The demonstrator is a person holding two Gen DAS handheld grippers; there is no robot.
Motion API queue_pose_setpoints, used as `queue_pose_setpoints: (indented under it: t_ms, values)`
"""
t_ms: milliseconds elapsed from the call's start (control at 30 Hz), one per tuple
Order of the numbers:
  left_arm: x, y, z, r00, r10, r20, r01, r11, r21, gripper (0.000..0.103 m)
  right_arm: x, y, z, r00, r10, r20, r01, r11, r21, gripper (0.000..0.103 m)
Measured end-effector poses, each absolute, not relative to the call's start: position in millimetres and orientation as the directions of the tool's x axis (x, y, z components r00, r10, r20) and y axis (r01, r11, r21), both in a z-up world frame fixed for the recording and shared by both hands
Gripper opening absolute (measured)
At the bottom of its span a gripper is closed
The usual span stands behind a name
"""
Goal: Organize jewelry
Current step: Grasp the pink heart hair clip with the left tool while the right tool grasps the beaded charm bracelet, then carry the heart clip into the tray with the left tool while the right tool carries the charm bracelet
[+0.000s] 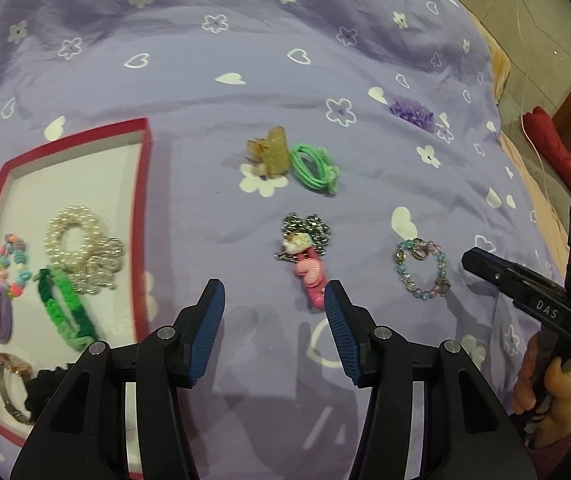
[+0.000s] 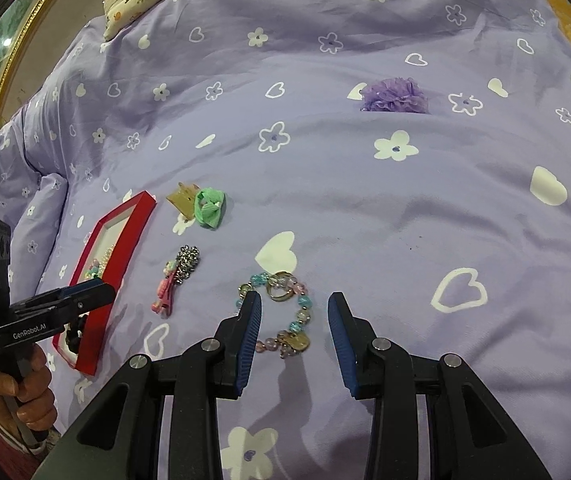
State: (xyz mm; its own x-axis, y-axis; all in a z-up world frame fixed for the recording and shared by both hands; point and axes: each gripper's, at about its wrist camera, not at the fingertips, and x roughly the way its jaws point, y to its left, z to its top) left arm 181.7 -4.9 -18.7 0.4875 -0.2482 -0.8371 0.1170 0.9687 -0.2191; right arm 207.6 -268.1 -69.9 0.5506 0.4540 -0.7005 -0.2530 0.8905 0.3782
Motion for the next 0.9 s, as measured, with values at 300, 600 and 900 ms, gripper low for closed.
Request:
queue_pose_setpoints:
  t_ms: [300,600,900]
  values:
    - [197.1,-32.3,-38.5,0.444,-0.258,-0.858,0.148,0.966,-0.214,0.051,217.7,-254.9,-88.4,0.502,0.419,-0.757,-0.288,0.906,0.310,0.038]
    - [205.5,-41.8,-57.4,0.438,-0.235,-0.868,0.162,0.970,-0.181,0.046,216.3,-246.8,-95.0,0.526,0.371,-0.766,-0.310,0.922,0.234,0.031]
    - [198.6,-30.8,-53.8,0.455,-0.256,-0.853,0.174,0.965,-0.197,0.016,212.2,-250.9,-90.2,0.535,0.407,-0.740,-0.304,0.910,0.281,0.007]
